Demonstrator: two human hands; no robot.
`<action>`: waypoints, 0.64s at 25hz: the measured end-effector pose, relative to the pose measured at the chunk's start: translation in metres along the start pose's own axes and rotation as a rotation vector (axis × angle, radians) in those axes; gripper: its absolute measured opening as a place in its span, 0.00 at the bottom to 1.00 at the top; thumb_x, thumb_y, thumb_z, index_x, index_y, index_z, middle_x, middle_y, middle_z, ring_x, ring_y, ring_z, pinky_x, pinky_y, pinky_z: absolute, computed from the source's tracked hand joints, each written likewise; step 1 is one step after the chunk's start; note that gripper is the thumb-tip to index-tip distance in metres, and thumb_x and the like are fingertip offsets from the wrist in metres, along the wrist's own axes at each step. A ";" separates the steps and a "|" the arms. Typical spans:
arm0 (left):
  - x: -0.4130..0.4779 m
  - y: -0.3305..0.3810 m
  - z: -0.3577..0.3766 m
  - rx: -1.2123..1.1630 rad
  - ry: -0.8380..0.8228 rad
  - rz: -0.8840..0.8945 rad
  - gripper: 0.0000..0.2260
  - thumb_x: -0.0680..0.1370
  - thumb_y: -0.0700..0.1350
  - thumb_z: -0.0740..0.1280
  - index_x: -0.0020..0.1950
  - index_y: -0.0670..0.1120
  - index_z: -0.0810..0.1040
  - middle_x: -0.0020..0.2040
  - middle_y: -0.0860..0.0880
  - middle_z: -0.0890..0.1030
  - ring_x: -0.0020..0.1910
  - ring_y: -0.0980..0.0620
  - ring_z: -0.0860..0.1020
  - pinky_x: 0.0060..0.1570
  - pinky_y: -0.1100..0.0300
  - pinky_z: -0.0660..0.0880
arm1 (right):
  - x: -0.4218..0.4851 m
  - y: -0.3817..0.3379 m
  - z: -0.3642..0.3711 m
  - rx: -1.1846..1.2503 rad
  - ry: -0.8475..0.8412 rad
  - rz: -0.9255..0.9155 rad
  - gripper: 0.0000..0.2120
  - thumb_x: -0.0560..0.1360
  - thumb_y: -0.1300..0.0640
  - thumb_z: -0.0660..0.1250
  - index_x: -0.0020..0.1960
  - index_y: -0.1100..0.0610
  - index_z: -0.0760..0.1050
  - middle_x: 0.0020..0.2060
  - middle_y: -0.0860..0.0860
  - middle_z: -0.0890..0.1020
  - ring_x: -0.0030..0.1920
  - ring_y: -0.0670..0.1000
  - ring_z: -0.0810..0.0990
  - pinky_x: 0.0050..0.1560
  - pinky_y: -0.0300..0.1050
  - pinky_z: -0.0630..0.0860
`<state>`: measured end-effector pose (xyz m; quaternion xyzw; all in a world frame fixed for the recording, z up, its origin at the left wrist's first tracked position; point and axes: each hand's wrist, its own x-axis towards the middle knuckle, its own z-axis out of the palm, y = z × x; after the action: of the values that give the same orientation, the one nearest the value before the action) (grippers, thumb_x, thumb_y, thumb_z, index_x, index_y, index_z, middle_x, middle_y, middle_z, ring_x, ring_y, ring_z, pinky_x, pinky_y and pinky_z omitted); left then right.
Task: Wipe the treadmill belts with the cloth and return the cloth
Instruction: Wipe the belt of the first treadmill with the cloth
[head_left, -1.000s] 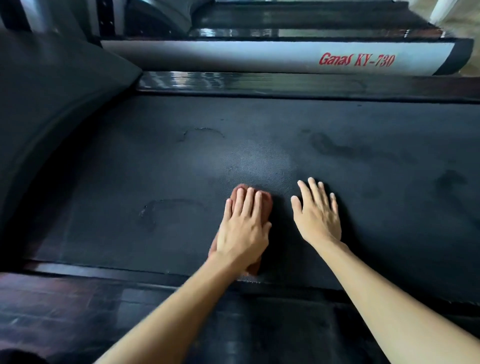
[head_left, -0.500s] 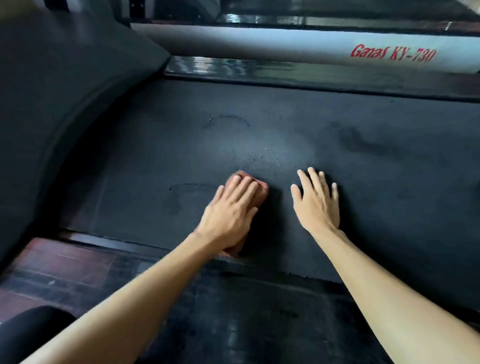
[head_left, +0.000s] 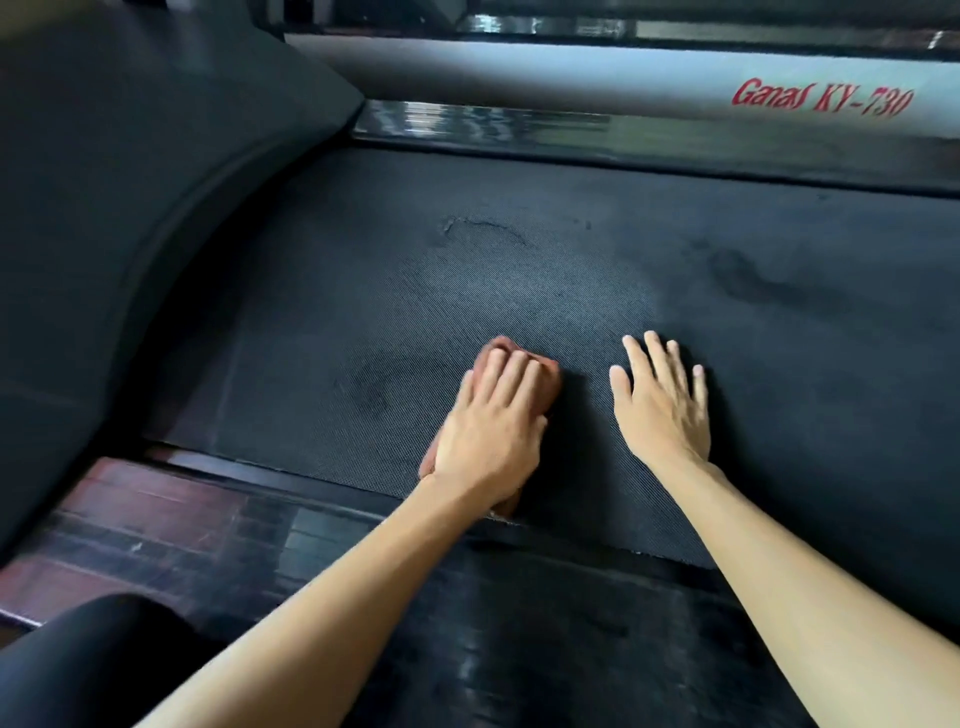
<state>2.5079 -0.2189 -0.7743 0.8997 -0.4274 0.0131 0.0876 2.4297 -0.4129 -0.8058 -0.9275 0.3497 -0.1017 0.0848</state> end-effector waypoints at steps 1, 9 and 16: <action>0.001 -0.010 -0.005 -0.003 -0.037 0.082 0.28 0.78 0.55 0.53 0.77 0.49 0.59 0.78 0.50 0.59 0.78 0.47 0.52 0.75 0.47 0.54 | 0.000 0.000 0.000 0.001 -0.001 -0.007 0.25 0.82 0.44 0.49 0.78 0.48 0.58 0.78 0.49 0.58 0.78 0.53 0.54 0.76 0.58 0.49; 0.008 -0.064 -0.004 0.005 0.091 -0.537 0.29 0.81 0.53 0.55 0.79 0.44 0.53 0.79 0.45 0.53 0.78 0.44 0.48 0.74 0.45 0.49 | 0.000 0.000 0.002 -0.008 0.015 0.005 0.24 0.82 0.45 0.51 0.77 0.49 0.59 0.78 0.50 0.59 0.78 0.54 0.55 0.75 0.58 0.50; -0.022 -0.022 0.001 0.011 0.018 -0.009 0.29 0.77 0.56 0.51 0.77 0.49 0.59 0.78 0.51 0.58 0.78 0.49 0.51 0.74 0.46 0.56 | 0.002 0.004 -0.002 0.030 -0.019 -0.012 0.25 0.82 0.44 0.50 0.78 0.48 0.58 0.78 0.48 0.57 0.78 0.52 0.53 0.76 0.56 0.48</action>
<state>2.5103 -0.1885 -0.7809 0.9019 -0.4225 0.0229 0.0867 2.4283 -0.4169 -0.8043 -0.9291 0.3416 -0.0987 0.1014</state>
